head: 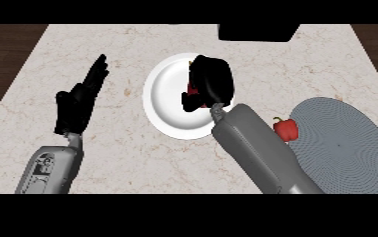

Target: Pick the pear from the placemat and place it in the plate

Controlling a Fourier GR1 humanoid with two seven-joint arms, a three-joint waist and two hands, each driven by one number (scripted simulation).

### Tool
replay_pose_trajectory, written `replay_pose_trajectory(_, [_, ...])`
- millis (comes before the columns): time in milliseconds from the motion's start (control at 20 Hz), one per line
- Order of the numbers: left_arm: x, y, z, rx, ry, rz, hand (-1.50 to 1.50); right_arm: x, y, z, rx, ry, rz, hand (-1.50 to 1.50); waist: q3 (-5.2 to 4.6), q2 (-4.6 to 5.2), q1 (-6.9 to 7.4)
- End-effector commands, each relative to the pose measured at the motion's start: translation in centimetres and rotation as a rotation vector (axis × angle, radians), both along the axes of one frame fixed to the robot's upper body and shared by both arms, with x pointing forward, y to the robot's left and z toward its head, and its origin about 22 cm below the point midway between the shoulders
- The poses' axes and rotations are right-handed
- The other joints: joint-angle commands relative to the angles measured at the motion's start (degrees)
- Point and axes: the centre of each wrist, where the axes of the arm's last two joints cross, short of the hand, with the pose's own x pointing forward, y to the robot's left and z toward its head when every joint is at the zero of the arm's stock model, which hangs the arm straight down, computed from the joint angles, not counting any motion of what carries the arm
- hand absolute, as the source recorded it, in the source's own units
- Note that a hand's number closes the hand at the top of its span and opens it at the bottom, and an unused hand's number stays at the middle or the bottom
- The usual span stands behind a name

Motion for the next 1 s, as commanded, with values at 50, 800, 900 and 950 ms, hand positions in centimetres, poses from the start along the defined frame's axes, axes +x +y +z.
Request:
replay_pose_trajectory(50, [0.9,-1.1,-0.3,0.010,-0.009,-0.034,0.00,1.8,0.2,-2.4,0.067,0.119,-0.094,1.50,0.03,0.48,1.12])
replay_pose_trajectory(800, [1.3,-2.0,0.4,-0.001,-0.012,-0.033,0.00,2.4,-0.7,-3.6,0.554,-0.007,-0.087,-1.50,0.17,0.65,1.87])
replay_pose_trajectory(900, [0.9,0.8,0.1,0.003,-0.005,-0.008,0.00,1.7,-1.0,-3.8,0.638,-0.054,-0.127,-1.50,0.11,0.13,0.59])
replay_pose_trajectory(950, [1.2,1.6,0.1,0.006,0.017,-0.004,0.00,1.8,-0.9,-3.2,0.667,-0.050,-0.124,-1.50,0.07,-0.01,-0.35])
